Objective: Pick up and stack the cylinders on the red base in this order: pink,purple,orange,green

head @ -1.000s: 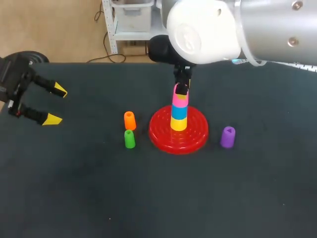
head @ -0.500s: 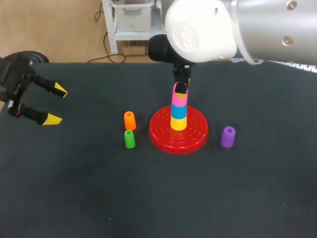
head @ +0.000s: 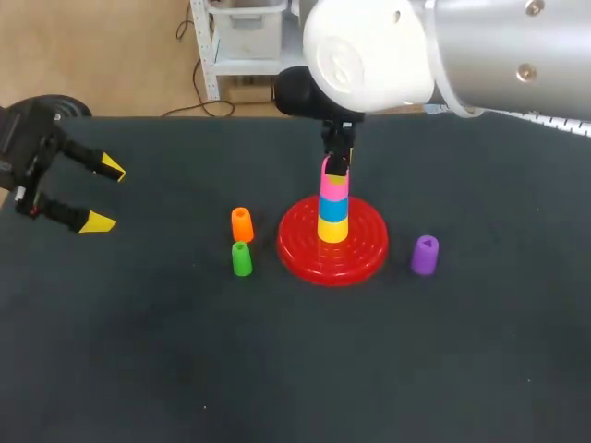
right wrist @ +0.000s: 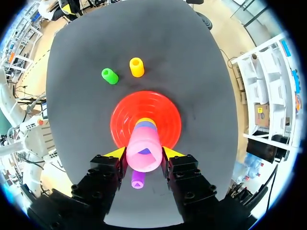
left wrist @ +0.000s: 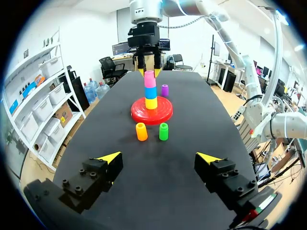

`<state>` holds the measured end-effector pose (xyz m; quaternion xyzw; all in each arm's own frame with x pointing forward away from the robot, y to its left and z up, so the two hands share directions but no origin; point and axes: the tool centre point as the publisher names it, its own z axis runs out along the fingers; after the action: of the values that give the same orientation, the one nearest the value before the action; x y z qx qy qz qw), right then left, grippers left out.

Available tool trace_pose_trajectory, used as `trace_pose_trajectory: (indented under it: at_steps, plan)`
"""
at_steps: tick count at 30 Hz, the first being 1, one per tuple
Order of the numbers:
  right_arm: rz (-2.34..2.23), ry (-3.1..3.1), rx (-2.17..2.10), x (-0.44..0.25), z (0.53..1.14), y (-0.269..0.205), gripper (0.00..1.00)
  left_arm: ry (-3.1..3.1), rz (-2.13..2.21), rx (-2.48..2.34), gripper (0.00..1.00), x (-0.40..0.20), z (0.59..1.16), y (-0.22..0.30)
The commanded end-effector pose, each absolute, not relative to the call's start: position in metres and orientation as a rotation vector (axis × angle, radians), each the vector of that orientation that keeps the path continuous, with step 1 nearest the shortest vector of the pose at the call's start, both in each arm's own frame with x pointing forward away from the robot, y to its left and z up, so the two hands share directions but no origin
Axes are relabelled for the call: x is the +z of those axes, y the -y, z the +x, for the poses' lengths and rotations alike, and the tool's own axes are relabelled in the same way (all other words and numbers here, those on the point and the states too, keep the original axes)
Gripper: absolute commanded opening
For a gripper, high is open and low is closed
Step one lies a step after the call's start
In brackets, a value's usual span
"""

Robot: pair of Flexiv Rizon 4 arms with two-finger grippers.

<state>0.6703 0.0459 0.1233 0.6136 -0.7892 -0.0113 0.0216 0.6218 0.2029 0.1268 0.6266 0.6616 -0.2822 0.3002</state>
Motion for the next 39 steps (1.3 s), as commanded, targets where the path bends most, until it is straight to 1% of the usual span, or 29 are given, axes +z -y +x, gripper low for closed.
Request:
trace_pose_trajectory:
  at_steps: [1, 7, 8, 9, 20, 26, 33, 39]
  plan:
    - [1.896, 2.438, -0.046, 0.116, 0.670, -0.046, 0.00, -1.751, 1.662, -0.748, 1.00, 0.126, 0.621, -0.204]
    - [1.900, 2.461, -0.049, 0.119, 0.665, -0.044, 0.00, -1.751, 1.662, -0.748, 1.00, 0.126, 0.621, -0.204]
    - [1.903, 2.472, -0.046, 0.120, 0.663, -0.044, 0.39, -1.751, 1.662, -0.748, 1.00, 0.126, 0.621, -0.204]
    - [1.905, 2.485, -0.048, 0.122, 0.662, -0.044, 1.00, -1.751, 1.662, -0.748, 1.00, 0.126, 0.621, -0.204]
    - [1.892, 2.603, 0.008, 0.148, 0.646, -0.036, 1.00, -1.751, 1.662, -0.748, 1.00, 0.126, 0.621, -0.204]
    - [1.791, 2.712, 0.038, 0.155, 0.629, -0.008, 1.00, -1.751, 1.662, -0.748, 1.00, 0.126, 0.621, -0.204]
    - [1.624, 2.804, 0.026, 0.136, 0.601, 0.035, 1.00, -1.751, 1.662, -0.748, 1.00, 0.126, 0.621, -0.204]
    - [1.561, 2.816, 0.026, 0.116, 0.584, 0.048, 1.00, -1.751, 1.662, -0.748, 1.00, 0.126, 0.621, -0.204]
